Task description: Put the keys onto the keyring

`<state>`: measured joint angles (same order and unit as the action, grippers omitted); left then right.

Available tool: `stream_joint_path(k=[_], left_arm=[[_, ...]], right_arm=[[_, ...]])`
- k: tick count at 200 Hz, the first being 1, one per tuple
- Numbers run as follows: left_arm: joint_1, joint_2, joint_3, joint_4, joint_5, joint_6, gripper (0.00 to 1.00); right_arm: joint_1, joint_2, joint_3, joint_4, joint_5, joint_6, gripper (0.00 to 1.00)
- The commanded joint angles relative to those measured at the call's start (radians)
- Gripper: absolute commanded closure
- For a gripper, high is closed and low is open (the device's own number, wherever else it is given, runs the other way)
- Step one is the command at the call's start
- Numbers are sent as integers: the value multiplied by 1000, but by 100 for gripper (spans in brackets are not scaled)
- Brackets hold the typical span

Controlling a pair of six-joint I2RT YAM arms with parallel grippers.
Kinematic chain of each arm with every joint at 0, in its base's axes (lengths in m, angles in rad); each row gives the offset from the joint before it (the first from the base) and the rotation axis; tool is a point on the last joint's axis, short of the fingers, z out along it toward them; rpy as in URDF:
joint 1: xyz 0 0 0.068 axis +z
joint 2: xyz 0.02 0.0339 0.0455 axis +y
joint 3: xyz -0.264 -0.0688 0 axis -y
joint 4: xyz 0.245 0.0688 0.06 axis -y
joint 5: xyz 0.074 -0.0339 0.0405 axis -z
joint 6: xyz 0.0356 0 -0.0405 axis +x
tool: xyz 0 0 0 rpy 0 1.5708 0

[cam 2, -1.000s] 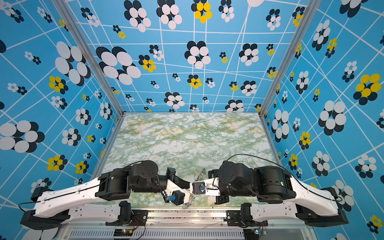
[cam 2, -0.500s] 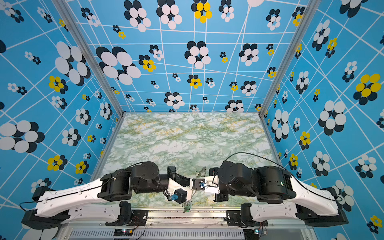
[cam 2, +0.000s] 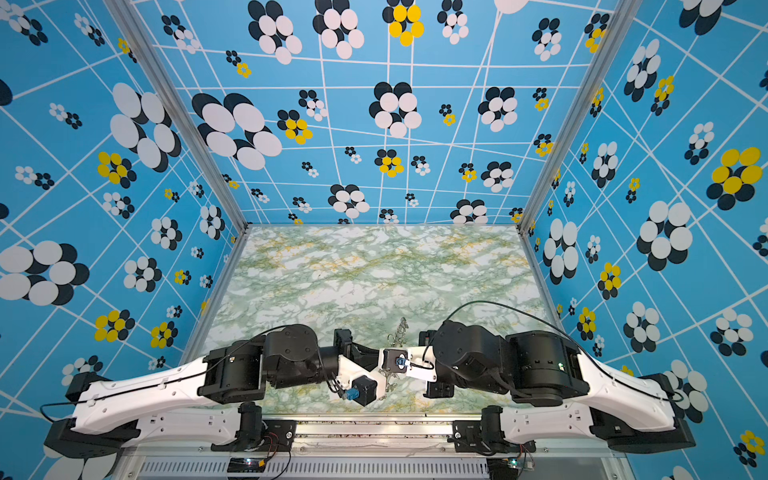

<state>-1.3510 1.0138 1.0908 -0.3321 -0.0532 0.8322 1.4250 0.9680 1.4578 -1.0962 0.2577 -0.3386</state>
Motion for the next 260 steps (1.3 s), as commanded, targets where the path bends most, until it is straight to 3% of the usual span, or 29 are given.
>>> stream_joint_path(k=[1,260], left_arm=[[-7,-1,6,59,-18,12,100],[-11,-12,14,58,-5,10,100]], right_arm=[[6,2,24,-4,18,10,100],[6,27,18,18,-16,-8,100]])
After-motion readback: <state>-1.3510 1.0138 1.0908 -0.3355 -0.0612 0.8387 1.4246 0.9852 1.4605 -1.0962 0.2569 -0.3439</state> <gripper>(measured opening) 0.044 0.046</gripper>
